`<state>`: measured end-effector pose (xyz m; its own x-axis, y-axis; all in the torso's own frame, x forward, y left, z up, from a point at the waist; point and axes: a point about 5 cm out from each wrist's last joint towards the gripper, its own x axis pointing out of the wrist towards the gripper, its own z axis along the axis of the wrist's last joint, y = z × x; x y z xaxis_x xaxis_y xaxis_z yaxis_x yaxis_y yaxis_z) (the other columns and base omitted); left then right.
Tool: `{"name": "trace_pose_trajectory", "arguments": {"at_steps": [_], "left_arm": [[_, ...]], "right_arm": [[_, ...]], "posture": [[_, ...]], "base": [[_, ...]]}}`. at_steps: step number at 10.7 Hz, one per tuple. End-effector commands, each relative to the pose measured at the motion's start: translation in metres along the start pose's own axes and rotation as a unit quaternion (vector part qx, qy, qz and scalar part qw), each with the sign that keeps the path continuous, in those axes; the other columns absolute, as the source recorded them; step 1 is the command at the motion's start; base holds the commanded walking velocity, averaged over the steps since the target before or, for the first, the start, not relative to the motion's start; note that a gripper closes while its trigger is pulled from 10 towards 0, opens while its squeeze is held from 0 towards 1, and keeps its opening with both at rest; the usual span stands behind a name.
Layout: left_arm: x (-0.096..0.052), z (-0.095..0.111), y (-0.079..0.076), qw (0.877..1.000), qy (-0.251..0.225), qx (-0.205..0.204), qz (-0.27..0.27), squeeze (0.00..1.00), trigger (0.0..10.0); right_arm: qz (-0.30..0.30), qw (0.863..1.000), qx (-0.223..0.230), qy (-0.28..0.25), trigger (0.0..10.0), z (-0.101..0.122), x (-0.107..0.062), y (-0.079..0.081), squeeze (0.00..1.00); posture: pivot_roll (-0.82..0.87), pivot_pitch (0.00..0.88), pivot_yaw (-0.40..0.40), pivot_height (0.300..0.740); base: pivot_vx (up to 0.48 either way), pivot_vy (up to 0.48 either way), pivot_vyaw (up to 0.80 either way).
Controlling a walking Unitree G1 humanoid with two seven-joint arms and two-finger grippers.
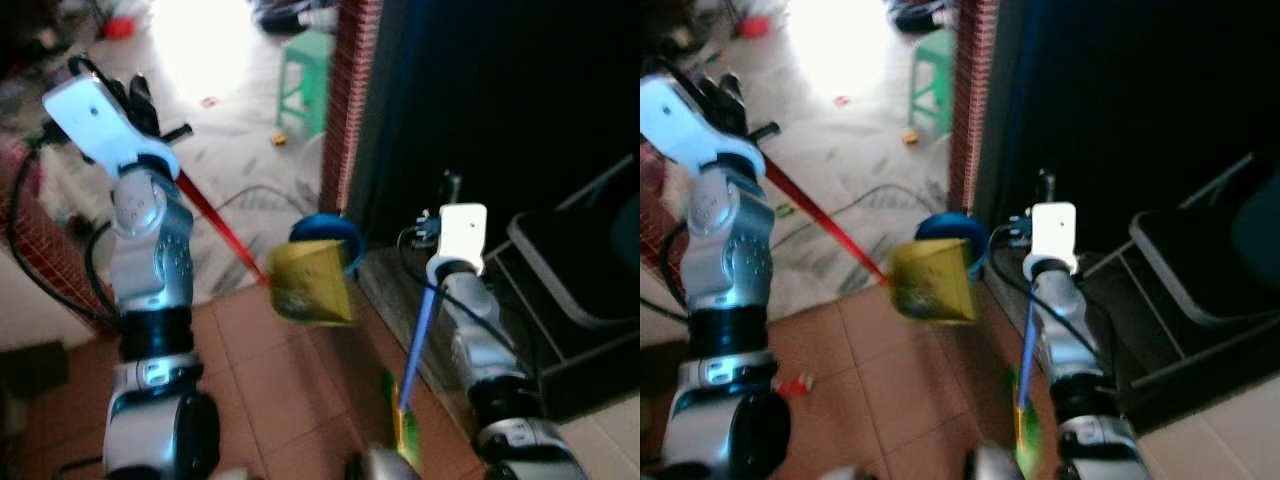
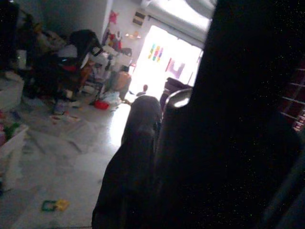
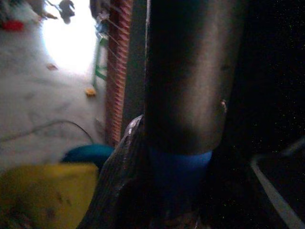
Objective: Sweep floor
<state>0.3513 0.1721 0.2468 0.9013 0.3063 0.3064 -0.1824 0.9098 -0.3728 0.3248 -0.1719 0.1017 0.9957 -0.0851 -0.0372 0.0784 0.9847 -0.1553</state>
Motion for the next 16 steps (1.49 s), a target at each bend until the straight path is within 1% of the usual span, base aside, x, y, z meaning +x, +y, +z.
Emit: {"name": "trace_pose_trajectory", "arguments": {"at_steps": [1,2,3,6,11,12,13,14,16], "left_arm": [[0.005,0.026,-0.005,0.998,-0.057,-0.027,-0.006,0.00,10.0],[0.006,0.025,-0.002,0.998,-0.056,-0.026,-0.002,0.00,10.0],[0.007,0.024,-0.001,0.998,-0.057,-0.022,0.001,0.00,10.0],[0.011,0.028,0.002,0.997,-0.070,-0.011,0.009,0.00,10.0],[0.012,0.031,0.003,0.995,-0.092,0.020,0.014,0.00,10.0],[0.011,0.036,-0.002,0.993,-0.114,0.042,0.000,0.00,10.0],[0.009,0.037,-0.008,0.991,-0.122,0.053,-0.014,0.00,10.0],[0.004,0.037,-0.016,0.988,-0.136,0.068,-0.034,0.00,10.0],[-0.003,0.032,-0.025,0.983,-0.148,0.094,-0.054,0.00,10.0]], "right_arm": [[0.010,1.000,-0.009,-0.024,10.0,0.014,0.004,0.004,0.00],[0.012,1.000,-0.009,-0.024,10.0,0.014,0.004,0.004,0.00],[0.008,0.999,-0.024,-0.025,10.0,0.014,0.004,0.002,0.00],[0.010,0.999,-0.024,-0.025,10.0,0.014,0.003,0.001,0.00],[0.016,0.999,-0.023,-0.027,10.0,0.015,0.003,0.002,0.00],[0.017,0.999,-0.023,-0.028,10.0,0.016,0.004,0.003,0.00],[0.018,0.999,-0.023,-0.028,10.0,0.016,0.004,0.003,0.00],[0.021,0.999,-0.023,-0.028,10.0,0.016,0.004,0.004,0.00],[0.023,0.999,-0.023,-0.028,10.0,0.016,0.004,0.004,0.00]], "posture": [[-0.04,0.000,-0.021,0.740],[-0.04,0.000,-0.020,0.740],[-0.04,0.000,-0.020,0.740],[-0.04,0.000,-0.025,0.740],[-0.04,0.000,-0.030,0.740],[-0.04,0.000,-0.031,0.740],[-0.04,0.000,-0.033,0.740],[-0.04,0.000,-0.037,0.740],[-0.05,0.000,-0.041,0.740]], "base": [[0.480,0.000,0.00],[0.480,0.000,0.00],[0.480,0.000,0.00],[0.471,0.000,0.00],[0.467,0.000,0.00],[0.000,0.000,0.00],[0.000,0.000,0.00],[0.000,0.000,0.00],[0.000,0.000,0.00]]}}
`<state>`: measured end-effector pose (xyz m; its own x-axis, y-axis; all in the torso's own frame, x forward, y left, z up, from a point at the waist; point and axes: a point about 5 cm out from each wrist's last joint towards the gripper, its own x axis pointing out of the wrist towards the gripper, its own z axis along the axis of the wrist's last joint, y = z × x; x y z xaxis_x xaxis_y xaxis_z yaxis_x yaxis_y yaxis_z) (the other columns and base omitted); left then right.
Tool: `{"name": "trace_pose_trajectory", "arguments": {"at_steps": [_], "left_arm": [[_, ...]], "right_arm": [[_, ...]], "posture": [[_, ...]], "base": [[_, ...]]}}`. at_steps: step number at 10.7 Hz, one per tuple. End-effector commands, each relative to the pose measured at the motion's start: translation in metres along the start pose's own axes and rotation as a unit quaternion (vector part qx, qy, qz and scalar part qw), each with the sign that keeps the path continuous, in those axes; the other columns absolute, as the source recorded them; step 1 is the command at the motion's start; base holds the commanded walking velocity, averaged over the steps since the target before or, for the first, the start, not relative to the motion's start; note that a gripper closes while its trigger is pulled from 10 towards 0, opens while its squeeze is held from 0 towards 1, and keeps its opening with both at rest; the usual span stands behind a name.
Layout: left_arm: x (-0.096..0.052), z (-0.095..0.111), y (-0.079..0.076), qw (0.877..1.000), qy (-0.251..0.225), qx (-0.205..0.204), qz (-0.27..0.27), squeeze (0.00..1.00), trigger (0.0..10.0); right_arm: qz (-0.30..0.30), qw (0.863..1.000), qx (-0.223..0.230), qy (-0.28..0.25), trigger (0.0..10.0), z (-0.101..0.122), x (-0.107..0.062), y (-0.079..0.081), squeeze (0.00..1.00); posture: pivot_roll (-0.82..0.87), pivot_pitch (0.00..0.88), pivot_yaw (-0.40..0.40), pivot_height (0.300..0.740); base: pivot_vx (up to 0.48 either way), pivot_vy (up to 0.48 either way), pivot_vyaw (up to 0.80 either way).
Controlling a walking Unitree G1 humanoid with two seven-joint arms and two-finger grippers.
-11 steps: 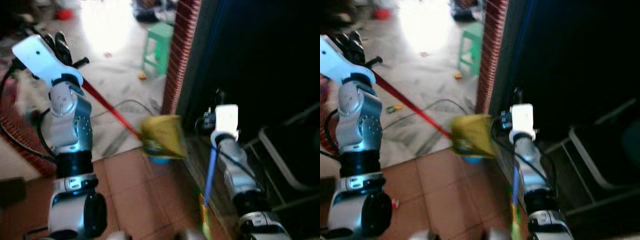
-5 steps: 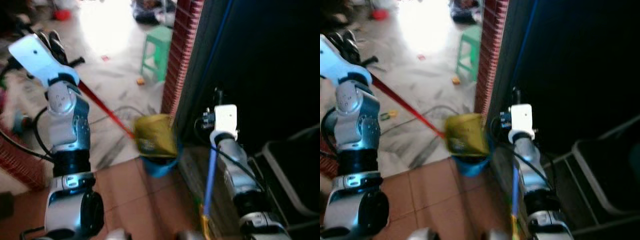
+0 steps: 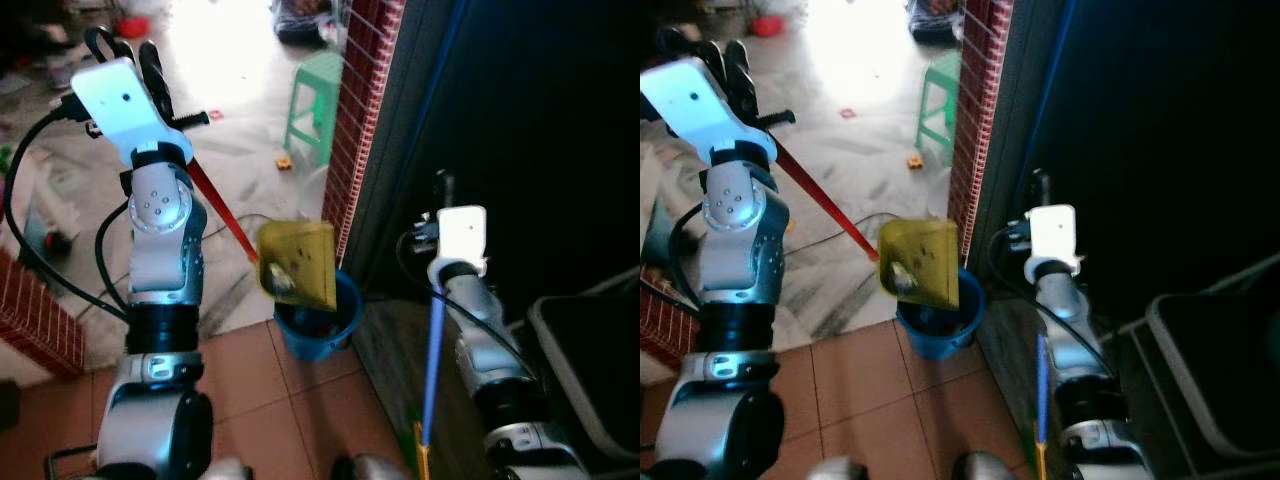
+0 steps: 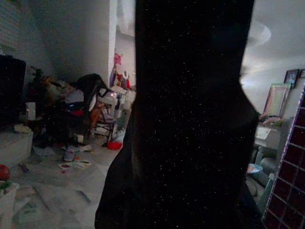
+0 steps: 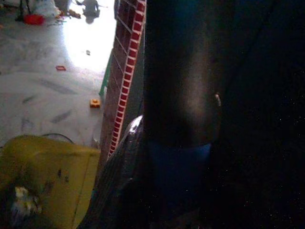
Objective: Sweep floor
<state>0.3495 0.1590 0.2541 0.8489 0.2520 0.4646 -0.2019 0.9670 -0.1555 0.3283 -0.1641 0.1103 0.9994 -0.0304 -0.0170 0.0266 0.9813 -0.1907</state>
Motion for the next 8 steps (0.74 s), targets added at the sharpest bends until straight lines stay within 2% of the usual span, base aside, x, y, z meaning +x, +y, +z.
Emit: {"name": "trace_pose_trajectory", "arguments": {"at_steps": [1,3,4,6,8], "left_arm": [[0.003,0.029,-0.010,0.996,-0.082,0.004,-0.021,0.00,10.0],[-0.003,0.031,-0.024,0.992,-0.106,0.021,-0.060,0.00,10.0],[-0.009,0.033,-0.037,0.989,-0.118,0.024,-0.088,0.00,10.0],[-0.021,0.028,-0.058,0.984,-0.107,0.002,-0.139,0.00,10.0],[-0.034,0.022,-0.073,0.973,-0.103,0.005,-0.205,0.00,10.0]], "right_arm": [[-0.004,1.000,-0.003,-0.012,10.0,0.006,0.001,-0.003,0.00],[-0.005,1.000,-0.003,-0.013,10.0,0.007,0.001,-0.002,0.00],[-0.008,1.000,-0.001,-0.015,10.0,0.008,0.003,-0.003,0.00],[-0.007,1.000,0.003,-0.018,10.0,0.011,0.006,0.000,0.00],[-0.006,1.000,0.002,-0.019,10.0,0.011,0.006,0.000,0.00]], "posture": [[-0.05,0.000,-0.036,0.740],[-0.05,0.000,-0.029,0.740],[-0.05,0.000,-0.027,0.740],[-0.05,0.000,-0.029,0.740],[-0.05,0.000,-0.029,0.740]], "base": [[0.000,0.000,0.00],[0.000,0.000,0.00],[0.000,0.000,0.00],[0.000,0.000,0.00],[0.000,0.000,0.00]]}}
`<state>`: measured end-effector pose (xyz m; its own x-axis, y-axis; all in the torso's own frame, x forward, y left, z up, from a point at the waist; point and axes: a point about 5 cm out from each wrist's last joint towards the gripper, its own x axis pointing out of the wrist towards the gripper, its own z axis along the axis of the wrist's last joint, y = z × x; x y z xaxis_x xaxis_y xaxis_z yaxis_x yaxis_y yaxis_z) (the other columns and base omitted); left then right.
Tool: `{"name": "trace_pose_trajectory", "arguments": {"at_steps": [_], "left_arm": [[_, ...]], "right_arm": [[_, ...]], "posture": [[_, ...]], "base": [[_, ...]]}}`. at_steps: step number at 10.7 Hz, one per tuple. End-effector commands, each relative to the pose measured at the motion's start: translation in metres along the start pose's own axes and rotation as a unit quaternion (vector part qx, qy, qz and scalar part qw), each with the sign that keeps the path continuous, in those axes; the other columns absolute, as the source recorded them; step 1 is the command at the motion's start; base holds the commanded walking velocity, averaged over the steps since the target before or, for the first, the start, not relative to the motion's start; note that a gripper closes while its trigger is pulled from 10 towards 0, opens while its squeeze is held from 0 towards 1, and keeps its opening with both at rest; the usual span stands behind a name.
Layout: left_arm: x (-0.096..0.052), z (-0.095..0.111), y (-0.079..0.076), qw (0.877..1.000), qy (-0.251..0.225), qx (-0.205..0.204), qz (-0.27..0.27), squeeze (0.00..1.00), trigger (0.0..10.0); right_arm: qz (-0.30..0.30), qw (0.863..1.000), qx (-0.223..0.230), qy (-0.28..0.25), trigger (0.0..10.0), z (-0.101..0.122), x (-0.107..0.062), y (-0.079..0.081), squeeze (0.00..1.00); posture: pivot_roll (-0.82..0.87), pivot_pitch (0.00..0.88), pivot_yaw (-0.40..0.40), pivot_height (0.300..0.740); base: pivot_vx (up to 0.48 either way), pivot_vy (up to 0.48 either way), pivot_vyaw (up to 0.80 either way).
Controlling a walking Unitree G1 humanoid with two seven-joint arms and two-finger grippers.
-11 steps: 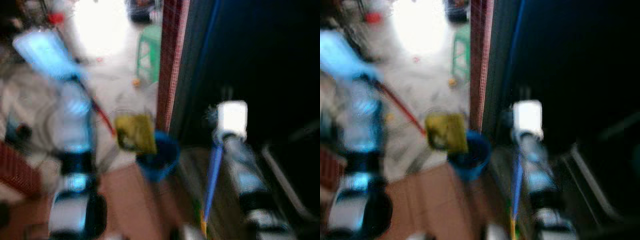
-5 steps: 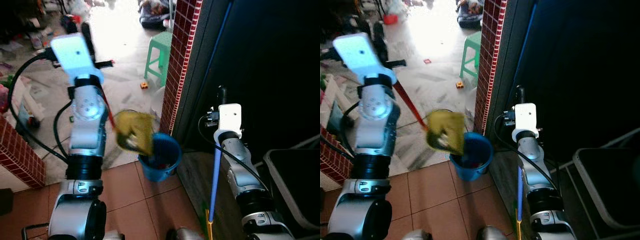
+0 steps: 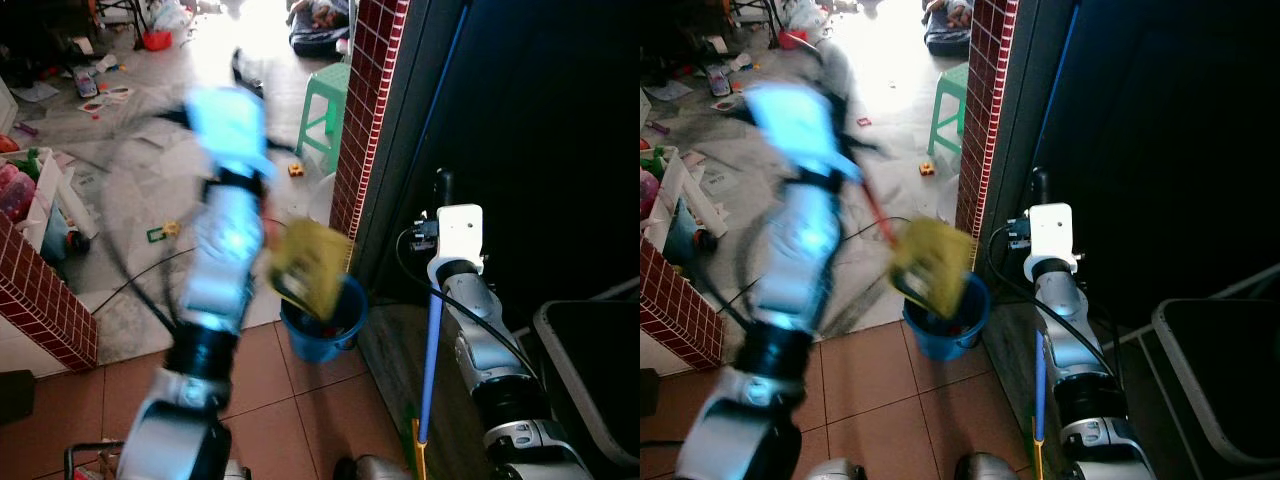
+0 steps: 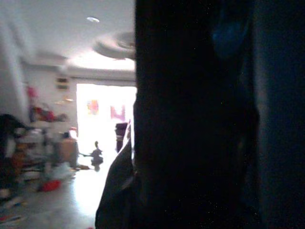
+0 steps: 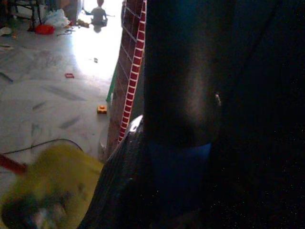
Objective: Sweep floor
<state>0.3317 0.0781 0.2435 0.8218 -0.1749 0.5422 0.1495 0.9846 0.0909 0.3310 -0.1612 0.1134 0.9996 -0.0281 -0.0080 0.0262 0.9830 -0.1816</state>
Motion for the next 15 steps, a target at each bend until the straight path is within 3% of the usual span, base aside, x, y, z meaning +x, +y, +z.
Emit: {"name": "trace_pose_trajectory", "arguments": {"at_steps": [1,3,7,11,14,15], "left_arm": [[0.004,0.020,-0.009,0.998,-0.057,0.006,-0.036,0.00,10.0],[-0.005,0.020,-0.030,0.986,-0.077,0.045,-0.139,0.00,10.0],[-0.004,0.028,-0.033,0.978,-0.099,0.066,-0.170,0.00,10.0],[0.014,0.046,0.000,0.986,-0.130,0.088,-0.062,0.00,10.0],[0.016,0.048,0.005,0.986,-0.133,0.094,-0.025,0.00,10.0],[0.019,0.051,0.013,0.988,-0.131,0.083,0.010,0.00,10.0]], "right_arm": [[-0.006,1.000,-0.003,-0.014,10.0,0.007,0.004,-0.003,0.00],[-0.007,1.000,-0.004,-0.015,10.0,0.007,0.004,-0.004,0.00],[-0.004,1.000,-0.006,-0.015,10.0,0.007,0.004,-0.003,0.00],[-0.006,1.000,-0.004,-0.017,10.0,0.008,0.005,-0.001,0.00],[0.010,1.000,-0.004,-0.018,10.0,0.006,0.004,0.004,0.00],[0.012,1.000,0.000,-0.020,10.0,0.008,0.006,0.004,0.00]], "posture": [[-0.04,0.000,-0.031,0.740],[-0.05,0.000,-0.033,0.740],[-0.04,0.000,-0.036,0.740],[-0.02,0.003,-0.030,0.740],[-0.01,0.005,-0.052,0.740],[0.00,0.004,-0.058,0.740]], "base": [[0.000,0.000,0.00],[0.000,0.000,0.00],[0.000,0.000,0.00],[0.000,0.000,0.00],[0.000,0.000,0.00],[0.000,0.000,0.00]]}}
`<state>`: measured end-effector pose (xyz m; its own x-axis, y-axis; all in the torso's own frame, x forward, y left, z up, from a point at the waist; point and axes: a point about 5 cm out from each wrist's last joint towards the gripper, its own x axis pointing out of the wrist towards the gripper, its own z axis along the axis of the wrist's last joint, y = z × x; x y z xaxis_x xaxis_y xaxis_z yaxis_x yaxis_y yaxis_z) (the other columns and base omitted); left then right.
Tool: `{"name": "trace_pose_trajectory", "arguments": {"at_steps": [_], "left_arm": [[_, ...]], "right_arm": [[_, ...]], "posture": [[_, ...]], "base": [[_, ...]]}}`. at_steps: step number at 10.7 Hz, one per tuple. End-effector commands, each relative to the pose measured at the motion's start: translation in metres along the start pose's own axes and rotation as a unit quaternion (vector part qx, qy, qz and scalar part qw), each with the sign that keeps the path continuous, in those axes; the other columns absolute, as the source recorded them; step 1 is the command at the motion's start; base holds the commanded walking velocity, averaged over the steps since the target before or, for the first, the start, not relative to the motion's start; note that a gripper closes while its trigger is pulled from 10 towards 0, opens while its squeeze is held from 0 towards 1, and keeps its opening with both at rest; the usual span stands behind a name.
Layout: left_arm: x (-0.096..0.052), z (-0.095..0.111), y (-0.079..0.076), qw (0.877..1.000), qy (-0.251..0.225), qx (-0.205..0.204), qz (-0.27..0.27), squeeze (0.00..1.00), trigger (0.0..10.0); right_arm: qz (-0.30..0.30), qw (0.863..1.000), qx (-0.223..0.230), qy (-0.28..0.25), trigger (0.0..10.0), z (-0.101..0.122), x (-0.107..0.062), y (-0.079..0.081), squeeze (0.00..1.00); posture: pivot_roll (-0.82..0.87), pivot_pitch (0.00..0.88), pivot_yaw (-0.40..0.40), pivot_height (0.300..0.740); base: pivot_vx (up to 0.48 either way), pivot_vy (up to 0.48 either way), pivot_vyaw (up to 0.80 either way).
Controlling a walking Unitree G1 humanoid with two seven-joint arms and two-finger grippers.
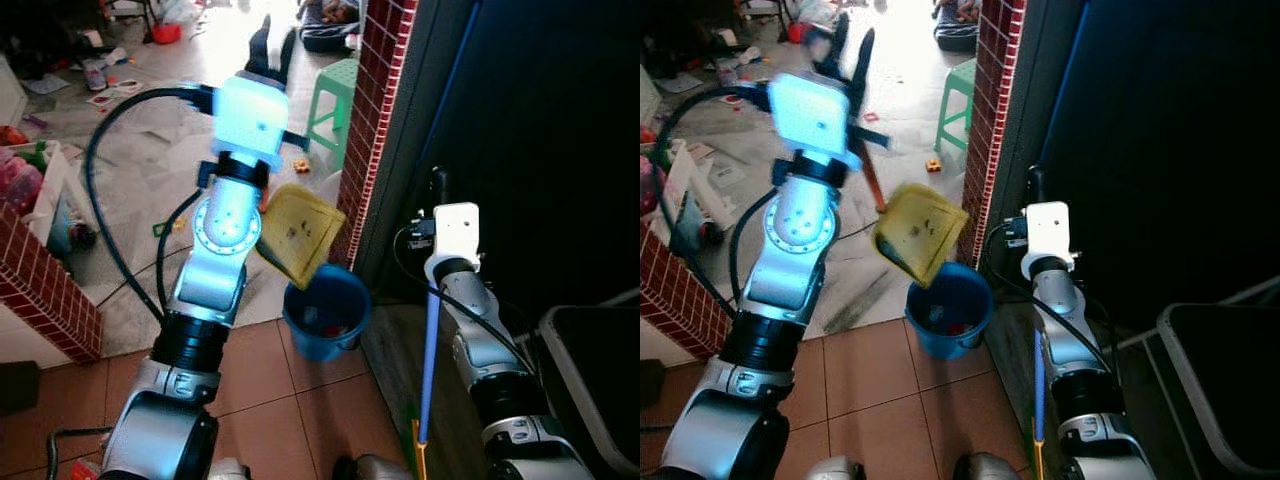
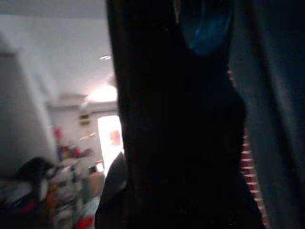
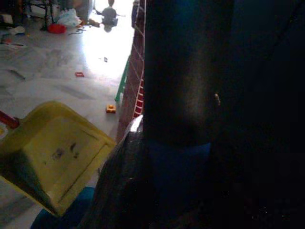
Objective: Sweep floor
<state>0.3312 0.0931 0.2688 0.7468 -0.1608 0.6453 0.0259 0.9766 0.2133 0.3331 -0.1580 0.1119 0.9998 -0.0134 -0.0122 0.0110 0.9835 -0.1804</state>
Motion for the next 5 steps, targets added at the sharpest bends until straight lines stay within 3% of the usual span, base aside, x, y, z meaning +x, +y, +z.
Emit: {"name": "trace_pose_trajectory", "arguments": {"at_steps": [1,2,3,4,5], "left_arm": [[0.016,0.032,0.013,0.997,-0.071,0.004,0.038,0.00,10.0],[0.020,0.036,0.021,0.995,-0.080,0.012,0.056,0.00,10.0],[0.029,0.047,0.041,0.989,-0.096,0.042,0.102,0.00,10.0],[0.031,0.050,0.047,0.987,-0.099,0.053,0.115,0.00,10.0],[0.034,0.053,0.062,0.980,-0.095,0.093,0.144,0.00,10.0]], "right_arm": [[0.007,1.000,-0.001,-0.021,10.0,0.009,0.004,0.001,0.00],[0.009,1.000,-0.002,-0.020,10.0,0.009,0.004,0.002,0.00],[0.013,1.000,-0.001,-0.020,10.0,0.009,0.004,0.003,0.00],[0.014,1.000,-0.001,-0.020,10.0,0.009,0.005,0.003,0.00],[0.015,1.000,0.000,-0.020,10.0,0.009,0.005,0.004,0.00]], "posture": [[0.00,0.003,-0.061,0.740],[0.00,0.001,-0.063,0.740],[0.00,0.000,-0.064,0.740],[0.00,0.000,-0.063,0.740],[0.00,0.000,-0.061,0.740]], "base": [[0.000,0.000,0.00],[0.000,0.000,0.00],[0.000,0.000,0.00],[0.000,0.000,0.00],[0.000,0.000,0.00]]}}
